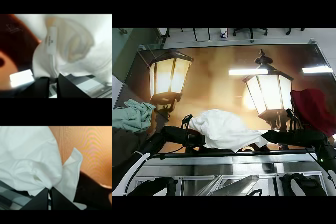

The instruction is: Fold the shirts.

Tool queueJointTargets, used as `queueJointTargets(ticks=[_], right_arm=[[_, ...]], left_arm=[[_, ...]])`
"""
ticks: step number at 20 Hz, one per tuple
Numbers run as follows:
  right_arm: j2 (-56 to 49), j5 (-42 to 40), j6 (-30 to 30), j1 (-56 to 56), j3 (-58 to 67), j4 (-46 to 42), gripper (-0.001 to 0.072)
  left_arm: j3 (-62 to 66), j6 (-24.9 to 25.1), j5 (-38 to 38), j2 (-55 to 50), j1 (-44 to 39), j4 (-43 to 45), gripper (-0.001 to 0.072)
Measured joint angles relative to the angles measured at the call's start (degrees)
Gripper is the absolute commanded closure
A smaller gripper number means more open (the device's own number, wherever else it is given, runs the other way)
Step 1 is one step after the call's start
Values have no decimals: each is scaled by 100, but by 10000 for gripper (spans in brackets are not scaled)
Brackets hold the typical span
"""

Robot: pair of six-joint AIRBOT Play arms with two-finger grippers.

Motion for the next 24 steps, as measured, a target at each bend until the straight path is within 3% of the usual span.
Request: queueJointTargets(ticks=[13,17,20,24], right_arm=[[-516,-35,-304,0,0,-33,691],[-492,-557,-415,-33,337,212,691],[-83,-1049,-472,-153,1727,728,691],[339,-1134,-492,-229,4830,1169,691]], left_arm=[[164,247,151,271,2,-151,690],[522,245,457,802,2,-170,691],[1838,125,597,1884,35,-186,691],[4607,-70,527,2909,369,-177,690]])
